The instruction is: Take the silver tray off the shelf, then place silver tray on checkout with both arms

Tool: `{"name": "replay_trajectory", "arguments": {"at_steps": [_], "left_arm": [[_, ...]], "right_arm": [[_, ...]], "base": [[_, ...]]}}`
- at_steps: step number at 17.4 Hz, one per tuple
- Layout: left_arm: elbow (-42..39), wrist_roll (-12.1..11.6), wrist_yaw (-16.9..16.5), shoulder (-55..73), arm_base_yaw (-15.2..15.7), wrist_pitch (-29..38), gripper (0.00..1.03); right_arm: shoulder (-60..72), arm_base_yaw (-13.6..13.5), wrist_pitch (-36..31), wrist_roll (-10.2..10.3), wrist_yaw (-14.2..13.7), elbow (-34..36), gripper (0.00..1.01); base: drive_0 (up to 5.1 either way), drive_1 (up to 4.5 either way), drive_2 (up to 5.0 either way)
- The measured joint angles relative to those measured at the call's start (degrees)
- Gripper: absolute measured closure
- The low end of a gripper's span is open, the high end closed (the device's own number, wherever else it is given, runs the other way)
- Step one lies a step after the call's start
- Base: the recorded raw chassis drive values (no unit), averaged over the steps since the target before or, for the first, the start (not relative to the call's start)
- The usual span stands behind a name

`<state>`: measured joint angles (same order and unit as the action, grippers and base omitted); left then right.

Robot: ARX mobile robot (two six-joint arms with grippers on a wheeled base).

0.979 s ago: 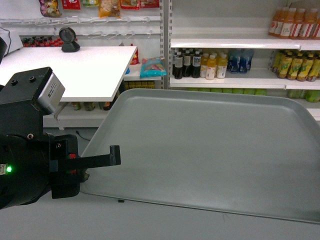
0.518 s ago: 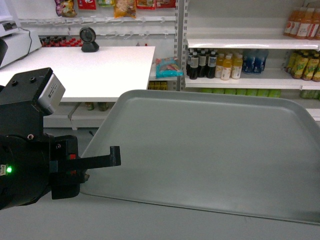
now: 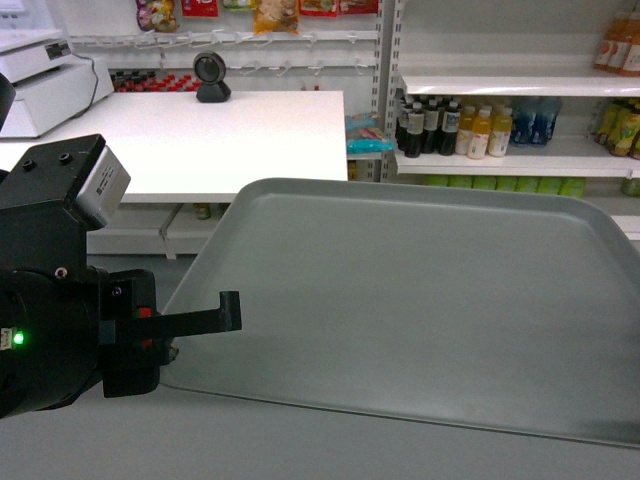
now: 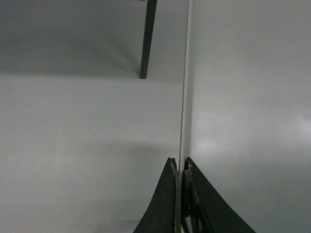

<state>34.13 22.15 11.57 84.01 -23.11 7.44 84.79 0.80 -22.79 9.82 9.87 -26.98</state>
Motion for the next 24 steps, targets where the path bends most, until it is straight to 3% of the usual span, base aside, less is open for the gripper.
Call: {"name": "replay_trajectory", "arguments": {"at_steps": [24], "left_arm": [[-0.1, 0.0, 0.0, -0.1, 0.2, -0.1, 1.01]], "right_arm": [[-0.1, -0.1, -0.1, 0.0, 0.0, 0.0, 0.98]], "base": [[-5.1, 2.39, 2.4]]}}
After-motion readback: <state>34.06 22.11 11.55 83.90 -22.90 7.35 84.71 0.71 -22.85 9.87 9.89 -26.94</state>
